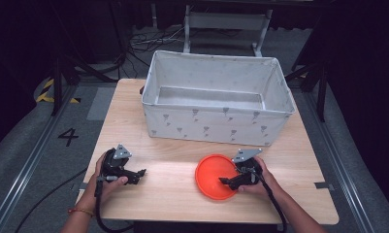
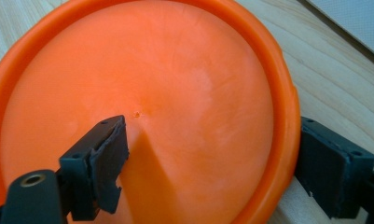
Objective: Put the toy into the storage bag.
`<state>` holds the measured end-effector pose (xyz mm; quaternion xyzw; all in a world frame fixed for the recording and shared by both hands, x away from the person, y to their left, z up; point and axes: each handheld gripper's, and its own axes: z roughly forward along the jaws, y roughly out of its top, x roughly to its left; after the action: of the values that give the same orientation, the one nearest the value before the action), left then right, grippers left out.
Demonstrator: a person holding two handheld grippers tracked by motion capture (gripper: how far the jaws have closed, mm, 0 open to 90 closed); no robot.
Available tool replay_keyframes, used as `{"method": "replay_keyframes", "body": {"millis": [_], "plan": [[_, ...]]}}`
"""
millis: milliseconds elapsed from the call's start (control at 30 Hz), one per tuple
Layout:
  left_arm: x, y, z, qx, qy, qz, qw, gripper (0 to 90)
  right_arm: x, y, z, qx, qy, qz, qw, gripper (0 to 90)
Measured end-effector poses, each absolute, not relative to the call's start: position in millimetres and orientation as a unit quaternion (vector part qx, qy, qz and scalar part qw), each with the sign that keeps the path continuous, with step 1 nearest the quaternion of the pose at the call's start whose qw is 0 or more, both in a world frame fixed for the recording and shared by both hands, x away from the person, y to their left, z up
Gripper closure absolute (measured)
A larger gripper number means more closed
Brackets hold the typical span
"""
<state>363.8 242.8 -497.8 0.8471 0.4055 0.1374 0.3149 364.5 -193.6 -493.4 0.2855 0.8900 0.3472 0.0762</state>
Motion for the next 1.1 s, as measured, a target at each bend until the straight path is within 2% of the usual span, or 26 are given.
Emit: {"method": "replay_keyframes", "body": {"millis": [167, 267, 333, 500, 700, 767, 933, 1100], "plan": [[364.2, 242.7, -497.7, 0.848, 0.404, 0.136, 0.315, 0.1, 366.1, -193.1, -490.9, 0.289, 0.892, 0.34, 0.074, 21.6], [364.2, 242.9, -497.7, 0.848, 0.404, 0.137, 0.314, 0.1, 370.3, -198.6, -488.2, 0.309, 0.883, 0.348, 0.067, 38.4], [364.1, 242.8, -497.8, 0.848, 0.404, 0.136, 0.315, 0.1, 370.8, -199.3, -487.8, 0.311, 0.882, 0.349, 0.065, 40.5], [364.8, 242.4, -498.1, 0.848, 0.404, 0.134, 0.317, 0.0, 373.4, -207.7, -484.2, 0.323, 0.869, 0.369, 0.057, 60.7], [364.7, 242.2, -498.0, 0.848, 0.405, 0.133, 0.316, 0.0, 374.1, -216.4, -475.6, 0.319, 0.86, 0.395, 0.045, 70.7], [364.6, 242.1, -498.0, 0.847, 0.405, 0.133, 0.316, 0.0, 372.7, -222.2, -467.6, 0.311, 0.851, 0.421, 0.034, 77.0], [364.9, 242.2, -498.0, 0.848, 0.404, 0.135, 0.317, 0.1, 363.9, -229.7, -448.9, 0.284, 0.849, 0.444, 0.033, 81.3], [364.8, 242.2, -498.0, 0.847, 0.404, 0.136, 0.317, 0.1, 356.4, -232.8, -430.5, 0.257, 0.854, 0.449, 0.053, 82.3]]}}
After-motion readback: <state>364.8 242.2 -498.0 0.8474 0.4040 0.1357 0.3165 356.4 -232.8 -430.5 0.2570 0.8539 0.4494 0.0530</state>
